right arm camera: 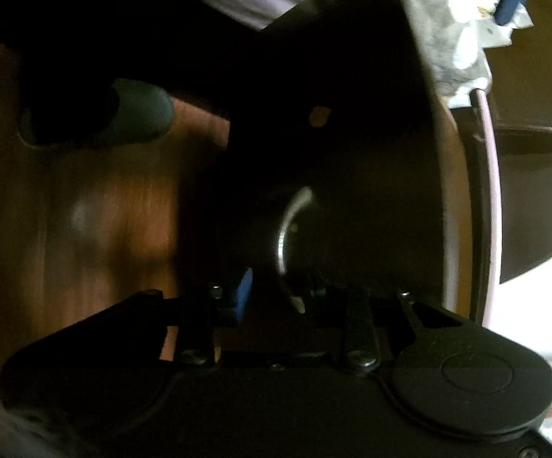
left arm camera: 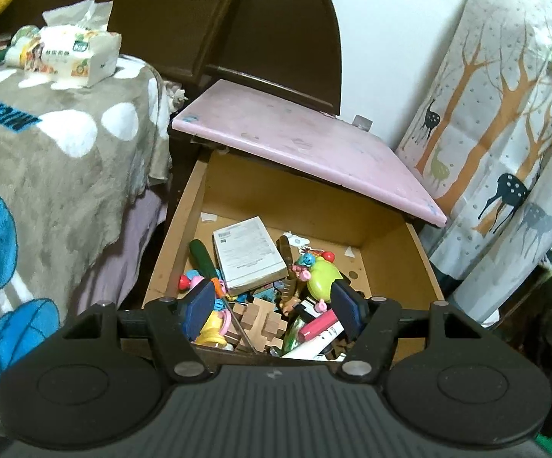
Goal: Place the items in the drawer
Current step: 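Push the drawer closed with the right tool on its handle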
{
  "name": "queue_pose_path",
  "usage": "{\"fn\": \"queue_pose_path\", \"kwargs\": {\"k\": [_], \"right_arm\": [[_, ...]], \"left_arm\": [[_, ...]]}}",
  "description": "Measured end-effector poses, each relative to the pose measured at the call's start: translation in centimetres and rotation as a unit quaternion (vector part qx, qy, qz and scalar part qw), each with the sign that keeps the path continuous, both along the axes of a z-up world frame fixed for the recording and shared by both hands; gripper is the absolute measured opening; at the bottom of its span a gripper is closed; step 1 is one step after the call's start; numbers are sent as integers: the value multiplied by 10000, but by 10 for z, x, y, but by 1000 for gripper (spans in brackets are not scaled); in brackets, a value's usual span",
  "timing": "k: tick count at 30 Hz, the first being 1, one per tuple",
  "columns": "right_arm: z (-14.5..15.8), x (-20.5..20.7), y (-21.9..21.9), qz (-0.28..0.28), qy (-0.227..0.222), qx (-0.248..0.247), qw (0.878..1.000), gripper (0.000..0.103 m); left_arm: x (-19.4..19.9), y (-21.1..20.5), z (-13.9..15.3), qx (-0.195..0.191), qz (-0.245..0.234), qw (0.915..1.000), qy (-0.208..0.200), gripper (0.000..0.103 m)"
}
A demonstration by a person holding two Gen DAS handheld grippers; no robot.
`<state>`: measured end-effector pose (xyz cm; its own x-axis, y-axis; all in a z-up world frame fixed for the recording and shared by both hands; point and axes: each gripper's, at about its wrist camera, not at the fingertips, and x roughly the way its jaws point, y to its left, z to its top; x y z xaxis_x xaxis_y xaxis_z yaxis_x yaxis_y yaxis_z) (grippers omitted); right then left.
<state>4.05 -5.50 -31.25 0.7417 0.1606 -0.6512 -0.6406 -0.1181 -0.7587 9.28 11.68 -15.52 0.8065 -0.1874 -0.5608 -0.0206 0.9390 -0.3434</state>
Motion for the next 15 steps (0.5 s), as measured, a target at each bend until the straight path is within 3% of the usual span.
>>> {"fn": "queue_pose_path", "kwargs": {"k": [2,4,15], "right_arm": [[-6,-3,0,111,-272,-75,9995,7],[-3,-2,-1,66,-260,-18,9996,4],[17,4,-8,-245,-77,347,9991,0]], "left_arm": [[1,3,-2,-68,27,10000,22,66],[3,5,-3,-112,59,9999,47,66],[12,0,-6,140,-114,9995,258,66]]}}
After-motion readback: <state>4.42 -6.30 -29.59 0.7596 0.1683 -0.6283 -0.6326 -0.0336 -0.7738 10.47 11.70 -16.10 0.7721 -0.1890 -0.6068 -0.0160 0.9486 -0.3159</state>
